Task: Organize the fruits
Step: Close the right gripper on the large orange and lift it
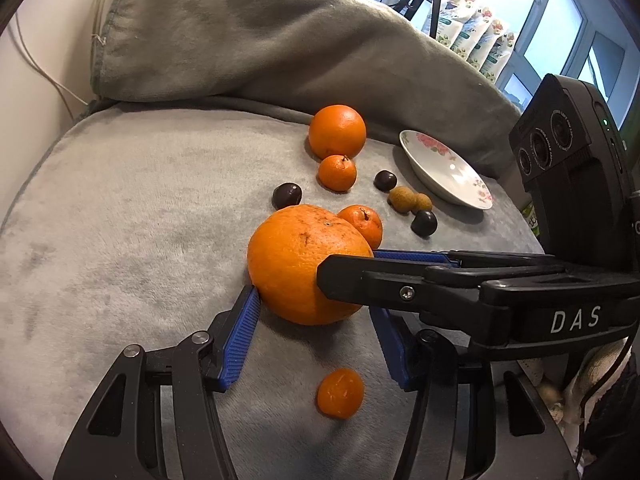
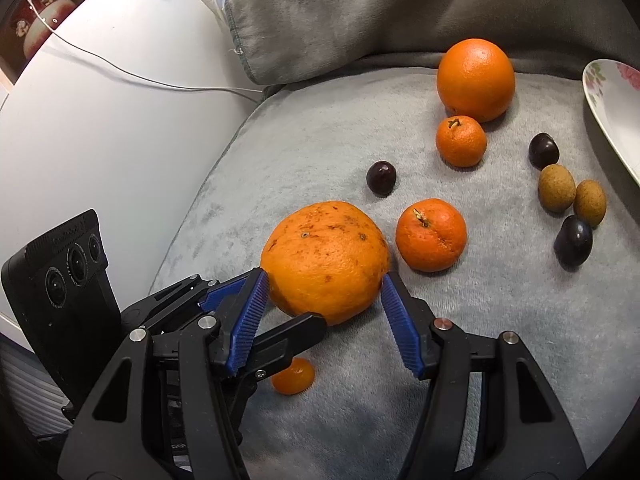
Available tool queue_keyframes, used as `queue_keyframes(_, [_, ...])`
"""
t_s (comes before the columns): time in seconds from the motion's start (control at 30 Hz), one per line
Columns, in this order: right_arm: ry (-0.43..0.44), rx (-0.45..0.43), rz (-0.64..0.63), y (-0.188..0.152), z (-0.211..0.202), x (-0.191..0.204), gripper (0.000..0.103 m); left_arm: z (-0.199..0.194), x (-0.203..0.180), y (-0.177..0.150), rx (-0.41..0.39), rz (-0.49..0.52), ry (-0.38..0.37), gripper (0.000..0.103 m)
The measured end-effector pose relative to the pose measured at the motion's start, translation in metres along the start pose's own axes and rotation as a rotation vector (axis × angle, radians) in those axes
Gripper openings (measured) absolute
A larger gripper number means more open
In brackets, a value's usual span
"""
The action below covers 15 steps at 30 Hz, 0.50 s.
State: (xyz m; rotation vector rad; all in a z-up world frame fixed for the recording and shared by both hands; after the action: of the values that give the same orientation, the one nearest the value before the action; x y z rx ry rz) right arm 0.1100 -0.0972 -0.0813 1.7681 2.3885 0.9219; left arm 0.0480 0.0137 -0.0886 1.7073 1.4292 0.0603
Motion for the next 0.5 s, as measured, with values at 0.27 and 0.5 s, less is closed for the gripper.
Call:
queue_keyframes(0.27, [-0.015,-0.044,-0.012,0.001,-0.017,-0.004,0.062,-0.001,-0.017,0.006,-0.018,0.024,-0.004,0.055])
queue_keyframes(0.5, [-0.024,-0.088,-0.007,0.002,-0.038,-0.014,0.062,0.001,-0.034,0.020,-0.044,0.073,-0.010,0.055])
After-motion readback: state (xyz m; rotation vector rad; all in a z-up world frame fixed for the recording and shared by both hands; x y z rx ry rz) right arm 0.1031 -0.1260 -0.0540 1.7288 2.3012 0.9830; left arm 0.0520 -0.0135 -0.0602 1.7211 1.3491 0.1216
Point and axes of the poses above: each gripper's, at about its wrist camera, not at the fingertips, and z roughly the way its jaws point, x to its left, y to its top, the point moved 2 cm from there along z, roughly the way its jaws point, and after that the axes turned 13 degrees about -y, right-handed, at the moved point
